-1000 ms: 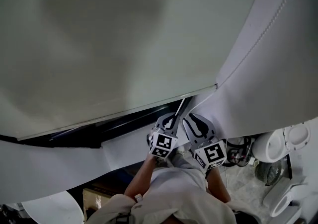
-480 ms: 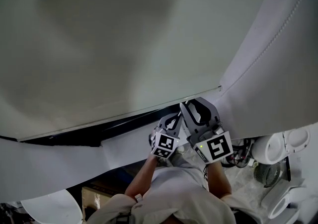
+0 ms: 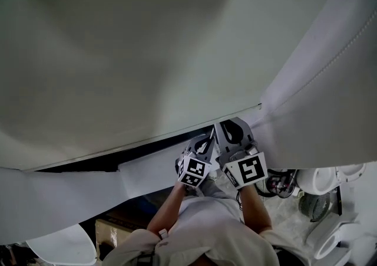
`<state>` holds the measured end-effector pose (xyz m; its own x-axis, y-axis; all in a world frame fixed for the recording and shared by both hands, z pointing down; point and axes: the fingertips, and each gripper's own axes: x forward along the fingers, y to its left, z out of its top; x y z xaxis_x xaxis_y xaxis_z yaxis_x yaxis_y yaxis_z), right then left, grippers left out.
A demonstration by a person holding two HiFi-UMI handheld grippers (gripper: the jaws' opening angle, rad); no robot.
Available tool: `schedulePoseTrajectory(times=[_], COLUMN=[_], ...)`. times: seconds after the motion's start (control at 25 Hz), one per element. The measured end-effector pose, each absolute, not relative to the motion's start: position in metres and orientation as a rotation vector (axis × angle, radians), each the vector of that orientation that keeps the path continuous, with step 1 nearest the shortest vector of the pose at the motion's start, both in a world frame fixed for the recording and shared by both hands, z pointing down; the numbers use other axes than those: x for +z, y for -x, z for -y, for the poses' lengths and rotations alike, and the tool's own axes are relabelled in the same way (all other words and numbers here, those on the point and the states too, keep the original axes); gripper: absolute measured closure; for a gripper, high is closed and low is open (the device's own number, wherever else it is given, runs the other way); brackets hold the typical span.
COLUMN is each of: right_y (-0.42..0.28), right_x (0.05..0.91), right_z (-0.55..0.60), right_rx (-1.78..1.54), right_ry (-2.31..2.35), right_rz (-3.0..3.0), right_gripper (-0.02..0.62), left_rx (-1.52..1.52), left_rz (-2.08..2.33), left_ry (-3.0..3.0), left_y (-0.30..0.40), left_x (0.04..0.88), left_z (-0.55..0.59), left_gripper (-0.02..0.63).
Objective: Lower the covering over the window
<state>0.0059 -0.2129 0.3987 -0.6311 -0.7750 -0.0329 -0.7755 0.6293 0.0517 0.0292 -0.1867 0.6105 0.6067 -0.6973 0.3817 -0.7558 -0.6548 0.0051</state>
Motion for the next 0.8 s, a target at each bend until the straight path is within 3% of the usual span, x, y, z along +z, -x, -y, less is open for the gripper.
schedulePoseTrajectory(times=[0.8], right_y=[-0.005], right_x=[0.501], right_z=[0.243], right_rx=[-0.186], right_ry=[1.458], right_rz=[-2.911], right_gripper=[0.600], left_rx=[0.668], left_rz=[1.013], left_ry=[-2.555], left_y=[-0.025], left_x=[0.687], left_z=[0.155], left_gripper=[0.584])
